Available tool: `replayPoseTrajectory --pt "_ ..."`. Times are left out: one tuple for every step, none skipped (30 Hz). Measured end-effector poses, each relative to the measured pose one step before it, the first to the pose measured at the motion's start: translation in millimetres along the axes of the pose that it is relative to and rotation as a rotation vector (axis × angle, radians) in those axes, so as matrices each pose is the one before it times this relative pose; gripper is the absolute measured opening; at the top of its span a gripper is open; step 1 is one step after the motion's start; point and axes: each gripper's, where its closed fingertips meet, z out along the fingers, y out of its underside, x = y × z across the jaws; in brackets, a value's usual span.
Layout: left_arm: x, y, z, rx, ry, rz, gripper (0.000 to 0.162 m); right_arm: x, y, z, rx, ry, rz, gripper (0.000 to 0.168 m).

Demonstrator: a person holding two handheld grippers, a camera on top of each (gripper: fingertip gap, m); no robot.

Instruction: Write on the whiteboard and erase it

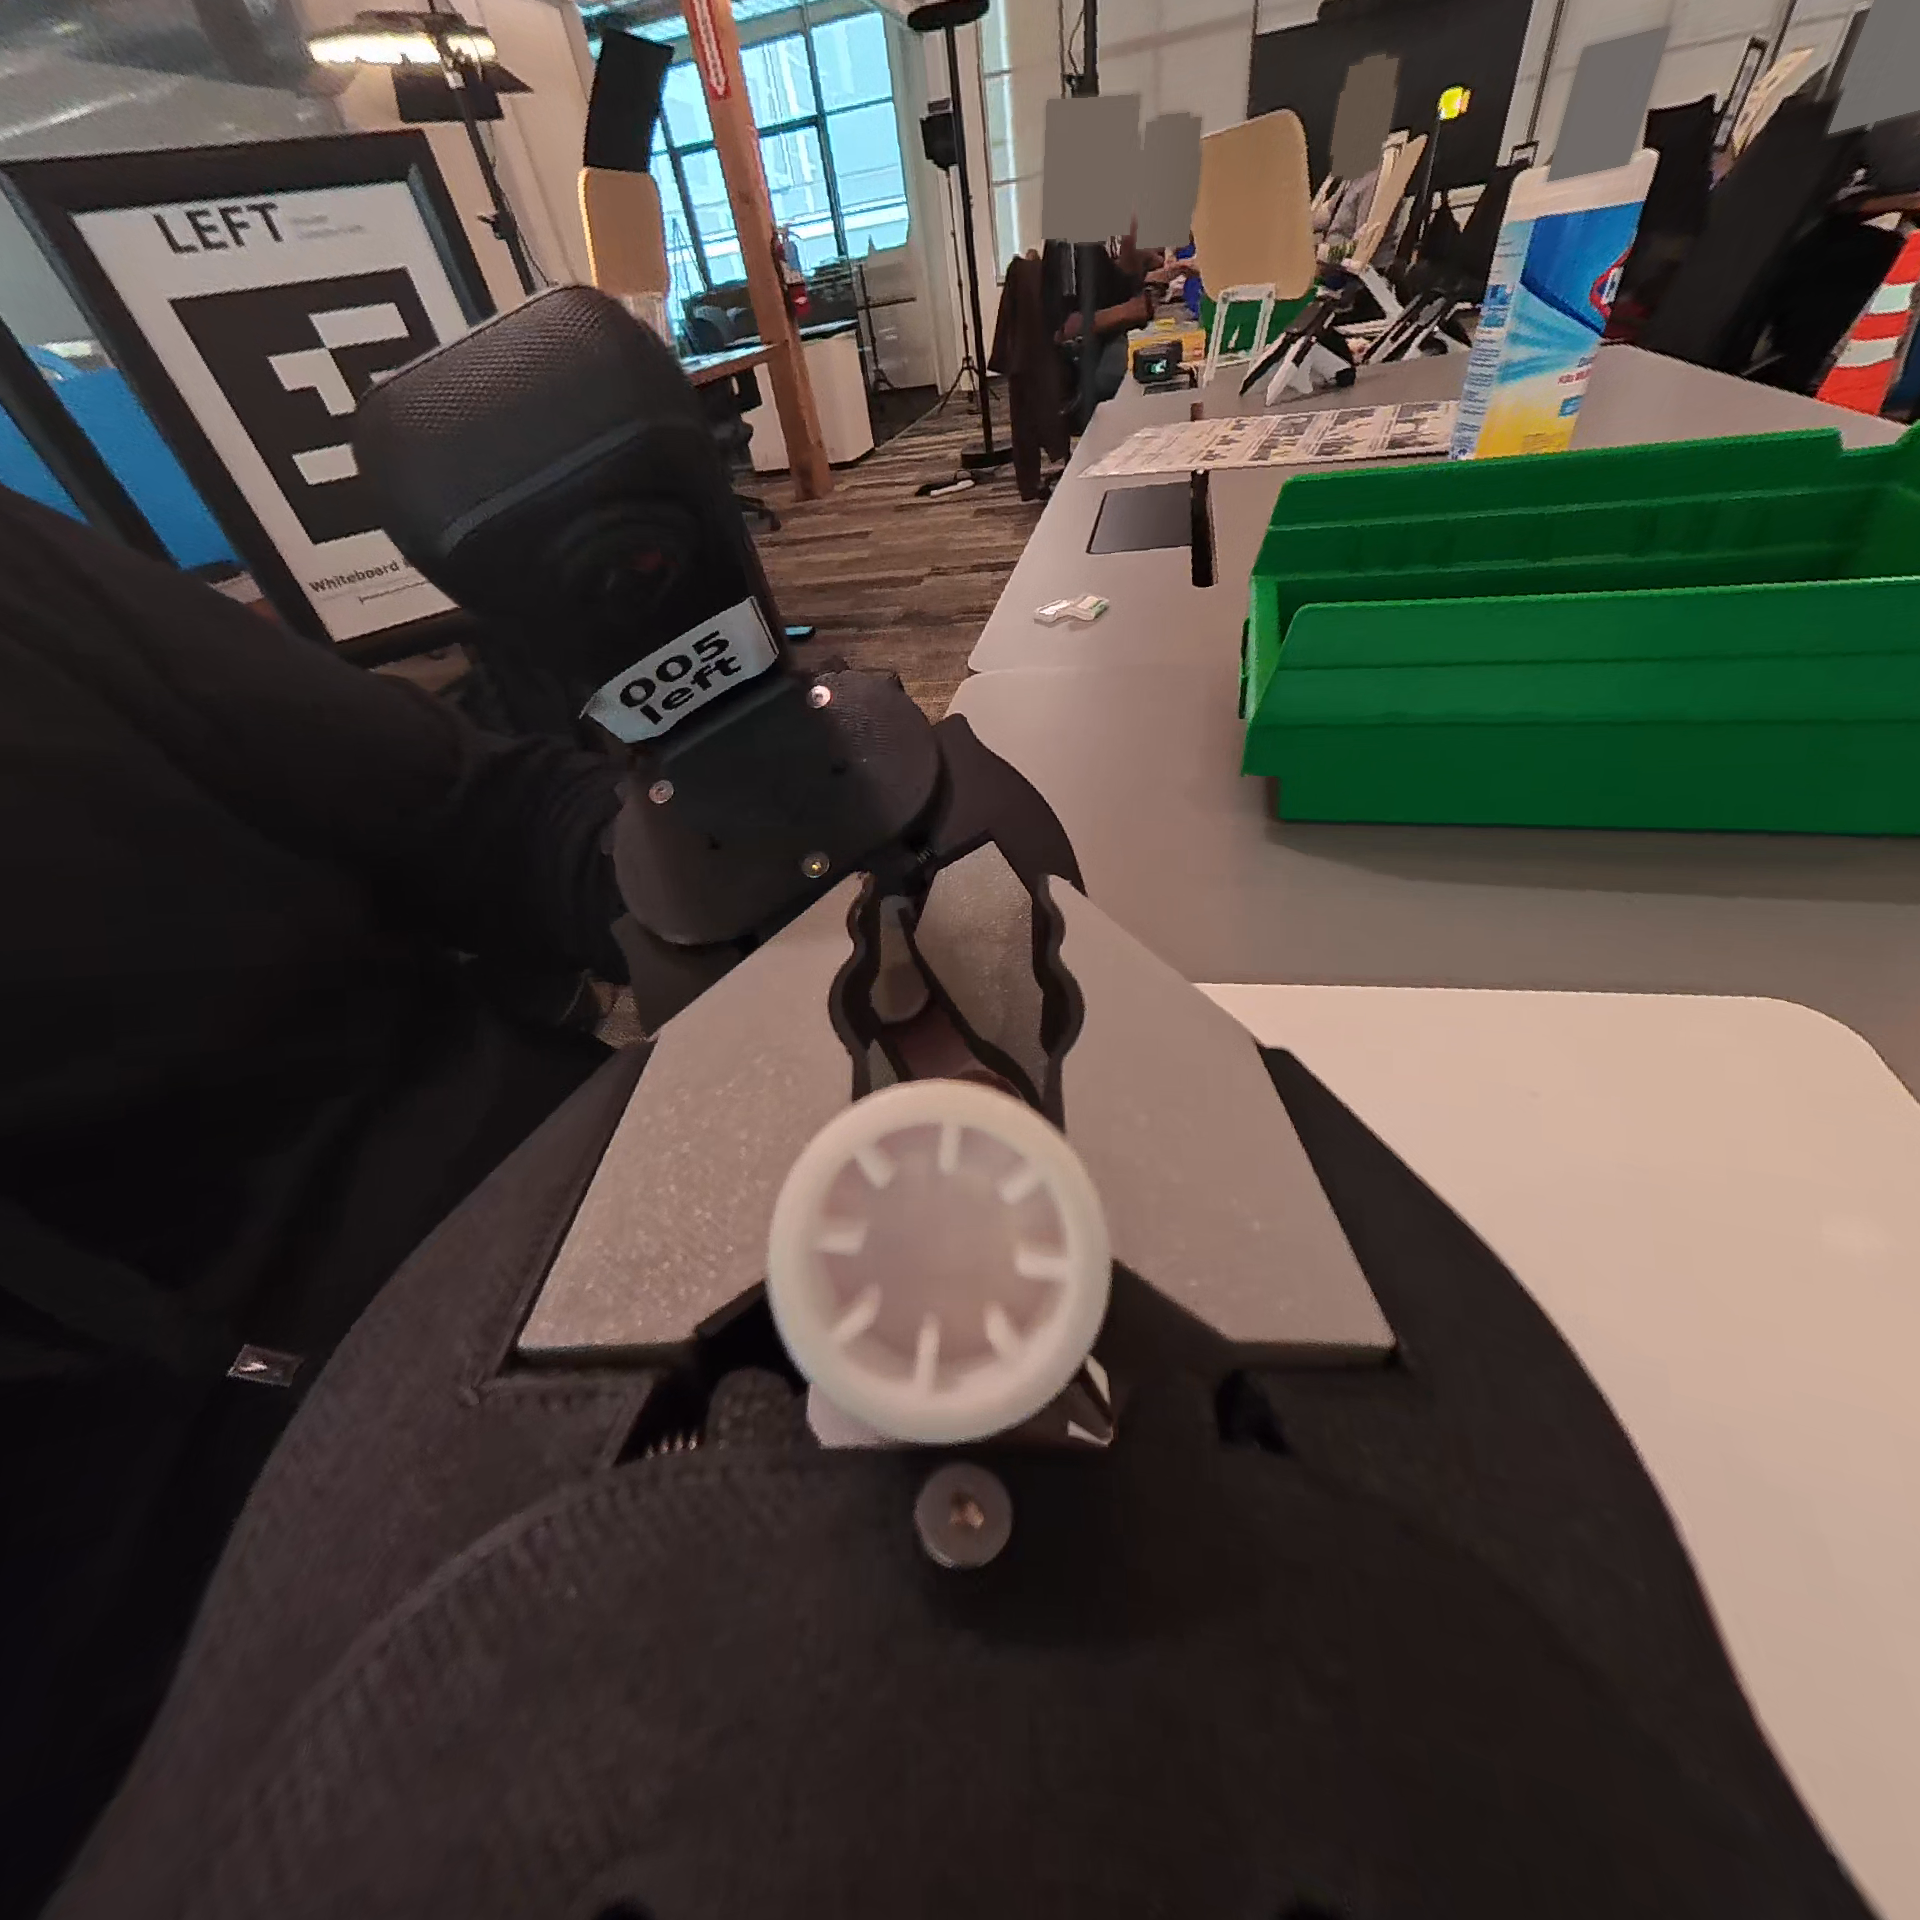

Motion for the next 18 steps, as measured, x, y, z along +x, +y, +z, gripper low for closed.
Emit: replayPoseTrajectory --pt "0.40 -0.09 0.08 -0.0008 0.0066 -0.0090 0.014 -0.03 -0.32 -0.07 0.0031 -0.0027 0.0075 0.027" --pt "0.18 -0.42 -0.03 0.0023 0.0041 -0.0094 0.014 0.01 -0.59 -0.35 0.0062 -0.0032 0.0059 0.027" --pt "-0.91 -0.33 0.12 0.0023 -0.0029 -0.0043 0.012 0.72 -1.24 -0.46 0.0103 -0.0001 0.0124 0.027" --pt "-0.22 0.56 -0.14 -0.0073 -0.0017 0.0103 0.010 0.85 -0.87 -0.14 0.0070 0.0037 0.0097 0.026" --pt "0.45 -0.21 -0.91 -0.0022 0.0011 0.0171 0.010 -0.40 -0.19 0.16 0.0025 -0.0001 0.0014 0.026" --pt "2.06 -0.12 -1.33 -0.0041 0.0213 0.0021 0.010 -2.10 -0.68 0.01 0.0044 -0.0047 -0.0134 0.026" --pt "2.39 -0.88 -1.91 -0.0010 0.0360 -0.0197 0.009 -3.18 0.36 -0.02 -0.0026 -0.0061 -0.0328 0.026" --pt "2.02 -1.92 -2.04 0.0093 0.0366 -0.0323 0.010 -2.62 -1.38 0.02 0.0067 -0.0022 -0.0286 0.026" --pt "1.91 0.29 -1.20 -0.0008 0.0319 -0.0257 0.011 -1.72 -0.52 0.64 -0.0041 -0.0029 -0.0114 0.027" --pt "0.96 2.09 -0.44 -0.0132 0.0201 -0.0167 0.011 -0.04 1.81 1.13 -0.0177 0.0030 -0.0042 0.027" --pt "0.15 2.26 -0.14 -0.0130 0.0134 -0.0117 0.011 1.70 1.30 1.29 -0.0076 0.0191 -0.0129 0.026" --pt "4.01 3.66 0.58 -0.0209 0.0375 -0.0133 0.010 2.19 2.22 1.12 -0.0154 0.0262 -0.0282 0.025" --pt "6.32 0.00 0.92 0.0064 0.0502 -0.0421 0.011 1.37 0.93 0.63 -0.0106 0.0228 -0.0408 0.026" --pt "5.28 -2.68 0.80 0.0240 0.0395 -0.0283 0.008 -1.99 -3.44 -0.08 0.0155 -0.0032 -0.0052 0.026" --pt "6.23 -0.72 0.75 0.0076 0.0360 -0.0020 0.010 -4.80 -3.41 -0.03 0.0172 -0.0312 0.0122 0.025" --pt "8.02 0.68 0.53 -0.0072 0.0450 0.0127 0.007 -6.77 -0.56 -0.16 -0.0002 -0.0523 0.0162 0.025" --pt "6.19 -1.25 -0.67 0.0038 0.0362 0.0008 0.008 -5.84 -0.82 -0.79 0.0035 -0.0414 0.0075 0.025" --pt "8.23 -2.37 -1.19 0.0095 0.0532 -0.0100 0.005 -5.58 -2.19 -1.06 0.0143 -0.0347 0.0025 0.025"
